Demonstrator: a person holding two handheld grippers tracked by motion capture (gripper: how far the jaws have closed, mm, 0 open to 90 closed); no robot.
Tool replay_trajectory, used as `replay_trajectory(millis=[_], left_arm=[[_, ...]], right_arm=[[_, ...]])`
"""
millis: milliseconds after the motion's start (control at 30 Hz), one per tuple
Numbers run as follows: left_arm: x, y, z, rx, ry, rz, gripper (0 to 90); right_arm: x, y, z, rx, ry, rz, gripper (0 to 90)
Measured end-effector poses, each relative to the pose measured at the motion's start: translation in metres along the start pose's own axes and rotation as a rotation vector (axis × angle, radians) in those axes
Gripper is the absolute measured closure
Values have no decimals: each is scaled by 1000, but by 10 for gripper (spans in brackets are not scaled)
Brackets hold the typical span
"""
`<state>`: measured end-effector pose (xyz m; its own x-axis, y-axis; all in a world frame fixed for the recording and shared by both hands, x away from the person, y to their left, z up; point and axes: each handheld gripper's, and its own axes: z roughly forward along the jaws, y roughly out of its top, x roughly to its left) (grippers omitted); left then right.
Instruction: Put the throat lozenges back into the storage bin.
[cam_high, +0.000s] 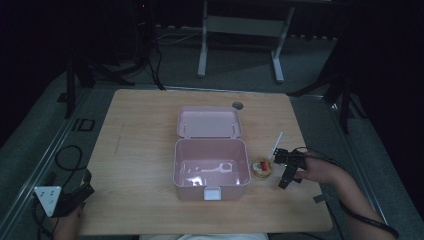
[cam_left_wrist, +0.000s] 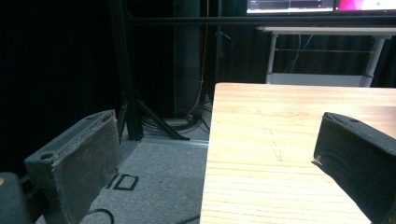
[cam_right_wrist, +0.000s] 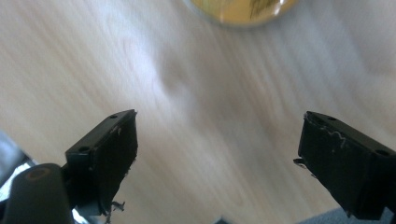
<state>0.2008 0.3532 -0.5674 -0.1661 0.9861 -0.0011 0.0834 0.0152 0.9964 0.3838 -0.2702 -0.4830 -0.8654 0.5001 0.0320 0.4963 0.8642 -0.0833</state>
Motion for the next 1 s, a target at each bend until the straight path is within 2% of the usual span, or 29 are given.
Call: replay_trajectory(millis=[633, 833, 1000], left_arm=[[1, 0, 0, 0, -11, -1, 10], [1, 0, 0, 0, -14, -1, 10], [1, 0, 0, 1, -16, 0, 10]], right_arm=[[-5, 57, 4, -14, 9, -21, 109], [-8, 69, 8, -17, 17, -4, 109], [-12, 77, 18, -4, 27, 21, 109]])
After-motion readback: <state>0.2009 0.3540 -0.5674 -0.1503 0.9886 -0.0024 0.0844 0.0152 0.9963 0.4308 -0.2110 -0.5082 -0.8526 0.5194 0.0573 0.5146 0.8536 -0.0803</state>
